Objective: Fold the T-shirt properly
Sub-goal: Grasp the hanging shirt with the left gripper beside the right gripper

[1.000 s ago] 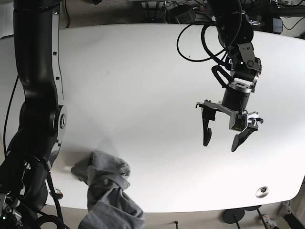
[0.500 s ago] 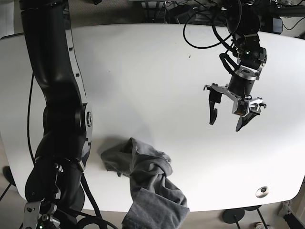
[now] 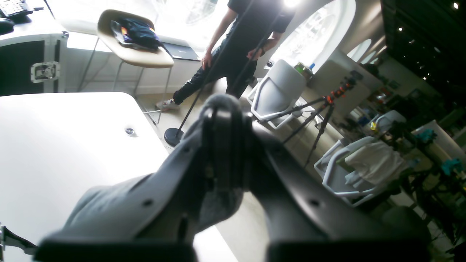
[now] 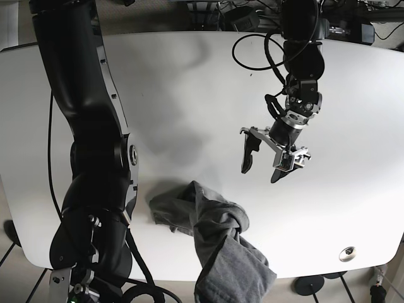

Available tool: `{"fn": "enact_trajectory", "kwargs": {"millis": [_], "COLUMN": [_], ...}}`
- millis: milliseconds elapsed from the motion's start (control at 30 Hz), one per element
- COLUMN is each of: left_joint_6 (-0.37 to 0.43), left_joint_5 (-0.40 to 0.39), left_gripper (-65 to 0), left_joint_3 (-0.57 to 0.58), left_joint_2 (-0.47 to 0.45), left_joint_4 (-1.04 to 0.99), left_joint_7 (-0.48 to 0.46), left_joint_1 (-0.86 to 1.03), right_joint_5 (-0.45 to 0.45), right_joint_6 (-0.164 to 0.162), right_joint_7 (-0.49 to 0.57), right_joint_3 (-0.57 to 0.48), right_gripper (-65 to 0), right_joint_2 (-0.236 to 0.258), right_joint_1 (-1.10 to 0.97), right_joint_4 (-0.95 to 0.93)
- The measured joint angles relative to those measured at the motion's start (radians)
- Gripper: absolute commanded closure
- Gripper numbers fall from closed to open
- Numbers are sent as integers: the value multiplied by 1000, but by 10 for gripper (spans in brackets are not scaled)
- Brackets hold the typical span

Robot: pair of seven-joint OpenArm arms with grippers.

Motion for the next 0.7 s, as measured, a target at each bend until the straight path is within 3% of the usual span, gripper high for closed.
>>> {"fn": "enact_trajectory", "kwargs": {"millis": [233, 433, 633, 700], "left_joint_6": [4, -7, -3, -4], "left_joint_5": [0, -1, 0, -1], "left_gripper": [-458, -458, -458, -432], "left_joint_3": [37, 156, 188, 194], "left_joint_2": [-7, -2, 13, 26], "left_joint_4": [-313, -418, -521, -548], "left_joint_7": [-7, -8, -7, -8], "left_joint_1": [-273, -375, -441, -462], "right_joint_5": [0, 0, 0, 1], "right_joint_6": [0, -3, -3, -3], "right_joint_7": [0, 0, 0, 1], "right_joint_3": [0, 2, 3, 3], "right_gripper": [-19, -19, -19, -19], "right_joint_2": [-3, -3, -3, -5], "right_joint_1": [0, 0, 0, 0], "right_joint_4": [0, 0, 0, 0]}}
